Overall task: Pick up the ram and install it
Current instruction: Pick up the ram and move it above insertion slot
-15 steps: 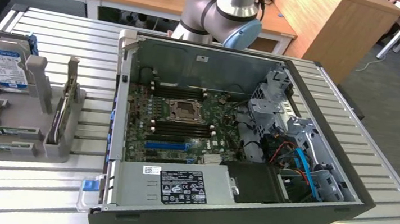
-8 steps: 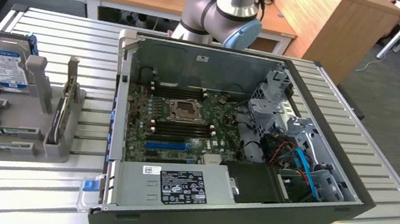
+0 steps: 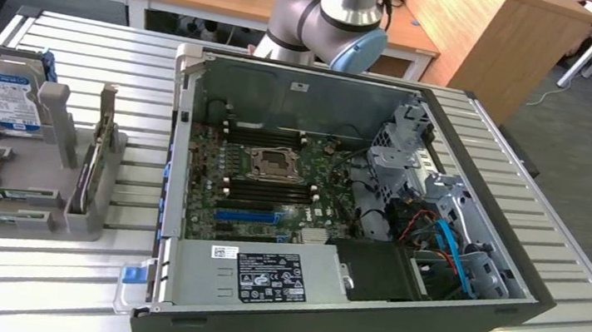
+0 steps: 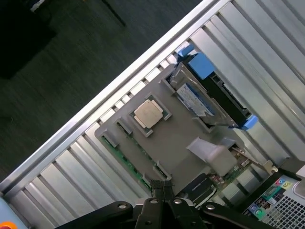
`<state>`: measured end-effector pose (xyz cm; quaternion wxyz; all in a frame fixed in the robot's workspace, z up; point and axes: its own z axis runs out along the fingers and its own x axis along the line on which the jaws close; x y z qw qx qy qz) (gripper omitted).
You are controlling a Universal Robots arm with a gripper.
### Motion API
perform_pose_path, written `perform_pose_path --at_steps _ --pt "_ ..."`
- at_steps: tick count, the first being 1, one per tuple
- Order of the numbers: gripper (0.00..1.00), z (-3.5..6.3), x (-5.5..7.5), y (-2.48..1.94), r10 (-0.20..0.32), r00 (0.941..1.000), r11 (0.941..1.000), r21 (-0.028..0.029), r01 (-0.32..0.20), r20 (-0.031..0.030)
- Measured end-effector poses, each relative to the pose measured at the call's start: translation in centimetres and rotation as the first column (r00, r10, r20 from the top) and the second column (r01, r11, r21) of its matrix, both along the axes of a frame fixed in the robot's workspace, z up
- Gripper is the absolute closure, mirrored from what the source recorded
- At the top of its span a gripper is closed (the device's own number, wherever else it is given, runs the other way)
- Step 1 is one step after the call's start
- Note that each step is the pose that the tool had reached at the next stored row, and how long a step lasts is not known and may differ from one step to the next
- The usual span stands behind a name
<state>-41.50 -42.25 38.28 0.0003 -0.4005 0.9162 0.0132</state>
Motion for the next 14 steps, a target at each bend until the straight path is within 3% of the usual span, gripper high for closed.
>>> perform_pose_path --at_steps 3,7,11,14 --pt "0.89 -0.01 0.0 0.0 0.055 0.9985 0.9985 -0.0024 -0.055 -0.0001" --pt "0.89 -0.03 0.0 0.0 0.127 0.9919 0.9919 -0.0048 -0.127 -0.0002" --pt "0.89 -0.04 0.0 0.0 0.2 0.9799 0.9798 -0.0087 -0.2 -0.0009" --pt "0.89 -0.04 0.0 0.0 0.252 0.9677 0.9676 -0.0116 -0.252 -0.0016"
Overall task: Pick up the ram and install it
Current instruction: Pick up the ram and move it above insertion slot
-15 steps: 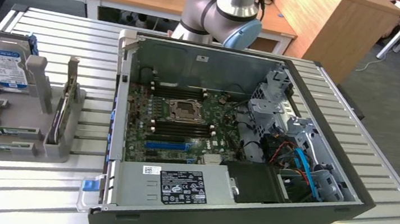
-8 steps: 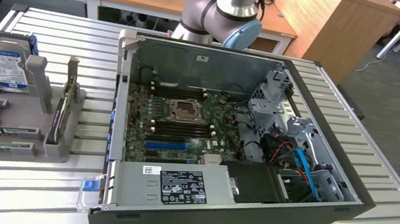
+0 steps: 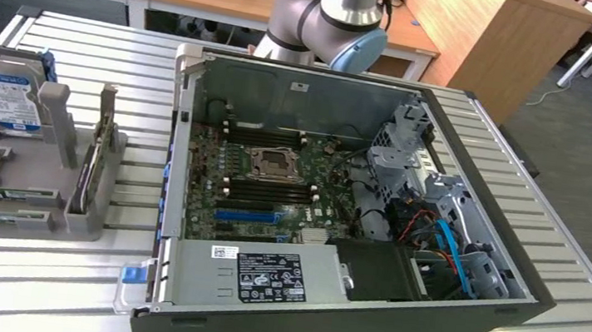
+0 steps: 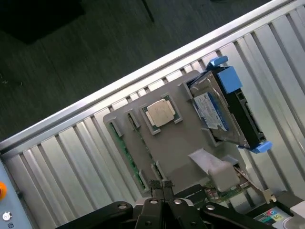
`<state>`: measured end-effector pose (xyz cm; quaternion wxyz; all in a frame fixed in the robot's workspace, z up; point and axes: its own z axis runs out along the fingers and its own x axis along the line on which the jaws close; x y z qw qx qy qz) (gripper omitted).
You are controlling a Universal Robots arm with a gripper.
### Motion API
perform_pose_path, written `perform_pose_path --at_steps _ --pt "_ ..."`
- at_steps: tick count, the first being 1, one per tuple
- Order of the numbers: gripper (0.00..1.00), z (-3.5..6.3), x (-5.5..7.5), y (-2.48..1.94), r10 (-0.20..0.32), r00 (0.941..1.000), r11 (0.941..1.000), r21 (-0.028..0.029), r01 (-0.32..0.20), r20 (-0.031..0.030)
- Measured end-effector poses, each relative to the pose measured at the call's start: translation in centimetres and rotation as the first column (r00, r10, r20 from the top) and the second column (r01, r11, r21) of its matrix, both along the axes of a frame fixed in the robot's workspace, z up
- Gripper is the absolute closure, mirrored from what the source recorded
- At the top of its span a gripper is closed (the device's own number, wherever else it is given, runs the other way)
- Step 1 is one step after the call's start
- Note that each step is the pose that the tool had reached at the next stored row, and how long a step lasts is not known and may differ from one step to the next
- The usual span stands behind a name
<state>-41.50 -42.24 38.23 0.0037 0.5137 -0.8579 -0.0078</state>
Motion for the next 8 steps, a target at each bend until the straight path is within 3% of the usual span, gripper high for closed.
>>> perform_pose_path --at_steps 4,8 --pt "0.89 -0.02 0.0 0.0 0.073 0.9973 0.9973 -0.0038 -0.073 -0.0002" --pt "0.89 -0.04 0.0 0.0 0.144 0.9895 0.9895 -0.0076 -0.144 -0.0005"
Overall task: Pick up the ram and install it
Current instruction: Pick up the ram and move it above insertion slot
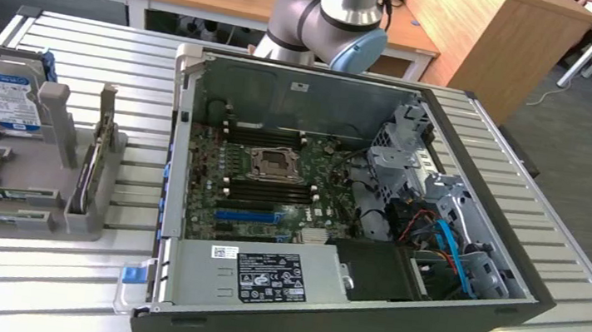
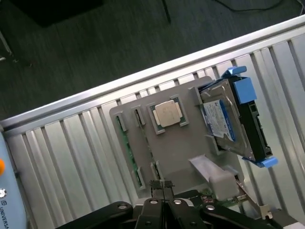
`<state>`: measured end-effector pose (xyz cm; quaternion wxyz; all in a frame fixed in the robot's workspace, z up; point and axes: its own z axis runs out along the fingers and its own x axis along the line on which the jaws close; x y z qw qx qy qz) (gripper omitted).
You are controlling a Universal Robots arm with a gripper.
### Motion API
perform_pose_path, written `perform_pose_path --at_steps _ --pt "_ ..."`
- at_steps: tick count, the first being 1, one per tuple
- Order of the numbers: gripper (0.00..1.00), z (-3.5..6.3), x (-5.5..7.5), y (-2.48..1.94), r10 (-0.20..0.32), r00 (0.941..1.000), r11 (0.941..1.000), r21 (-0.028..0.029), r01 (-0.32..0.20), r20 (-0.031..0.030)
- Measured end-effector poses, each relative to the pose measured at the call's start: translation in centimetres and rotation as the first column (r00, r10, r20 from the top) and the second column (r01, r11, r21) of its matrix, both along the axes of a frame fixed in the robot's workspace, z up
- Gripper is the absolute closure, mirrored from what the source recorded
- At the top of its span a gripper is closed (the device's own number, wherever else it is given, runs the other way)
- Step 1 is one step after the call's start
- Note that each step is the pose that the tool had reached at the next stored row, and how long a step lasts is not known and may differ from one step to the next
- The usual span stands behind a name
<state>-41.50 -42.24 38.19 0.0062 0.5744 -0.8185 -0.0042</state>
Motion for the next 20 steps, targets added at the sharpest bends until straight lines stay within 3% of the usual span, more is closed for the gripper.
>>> perform_pose_path --at_steps 5,11,18,20 --pt "0.89 -0.03 0.0 0.0 0.089 0.9961 0.996 -0.008 -0.089 -0.0011" --pt "0.89 -0.07 -0.02 0.0 0.187 0.9824 0.9823 -0.0189 -0.187 -0.0034" --pt "0.89 -0.07 -0.01 0.0 0.193 0.9811 0.9809 -0.0197 -0.193 -0.0036" --pt "0.89 -0.07 -0.01 0.0 0.212 0.9774 0.9772 -0.0198 -0.212 -0.0036"
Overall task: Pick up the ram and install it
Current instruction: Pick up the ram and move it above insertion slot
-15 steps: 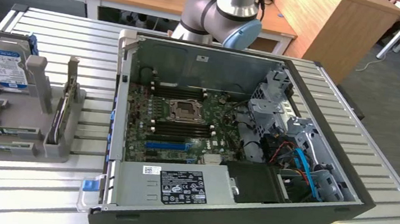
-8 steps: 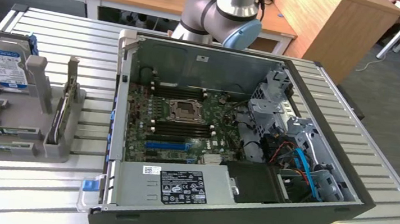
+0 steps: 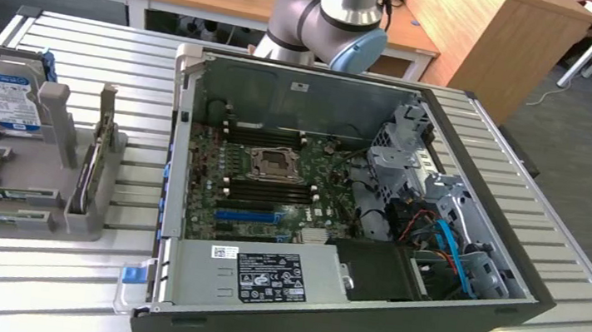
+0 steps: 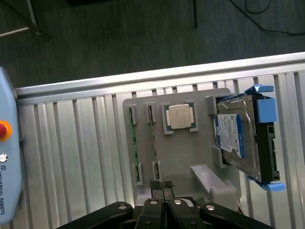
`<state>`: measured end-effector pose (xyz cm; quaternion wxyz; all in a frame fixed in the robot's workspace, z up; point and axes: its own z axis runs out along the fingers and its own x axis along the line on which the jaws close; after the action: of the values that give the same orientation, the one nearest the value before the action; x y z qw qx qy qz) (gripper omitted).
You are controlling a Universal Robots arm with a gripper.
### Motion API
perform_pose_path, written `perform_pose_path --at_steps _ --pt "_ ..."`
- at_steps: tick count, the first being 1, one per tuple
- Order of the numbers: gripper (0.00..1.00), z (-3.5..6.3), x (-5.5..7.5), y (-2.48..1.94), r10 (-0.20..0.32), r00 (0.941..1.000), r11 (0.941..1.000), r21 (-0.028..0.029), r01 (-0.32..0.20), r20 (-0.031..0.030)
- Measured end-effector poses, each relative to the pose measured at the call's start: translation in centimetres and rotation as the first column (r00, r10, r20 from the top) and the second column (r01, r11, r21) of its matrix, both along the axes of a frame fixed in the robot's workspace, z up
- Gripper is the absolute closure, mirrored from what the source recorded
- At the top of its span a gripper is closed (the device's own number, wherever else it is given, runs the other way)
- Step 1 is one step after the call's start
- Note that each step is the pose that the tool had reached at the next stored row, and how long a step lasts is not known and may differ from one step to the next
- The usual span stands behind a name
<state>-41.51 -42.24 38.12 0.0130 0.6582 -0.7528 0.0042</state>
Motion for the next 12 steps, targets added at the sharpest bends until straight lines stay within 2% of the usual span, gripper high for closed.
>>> perform_pose_path --at_steps 3,7,12 --pt "0.89 -0.01 0.0 0.0 0.041 0.9992 0.9992 0.0 -0.041 0.0001" --pt "0.89 -0.01 -0.01 0.0 0.042 0.9991 0.9991 -0.0001 -0.042 0.0" --pt "0.89 -0.03 -0.03 0.0 0.043 0.9991 0.9991 0.0006 -0.043 0.003"
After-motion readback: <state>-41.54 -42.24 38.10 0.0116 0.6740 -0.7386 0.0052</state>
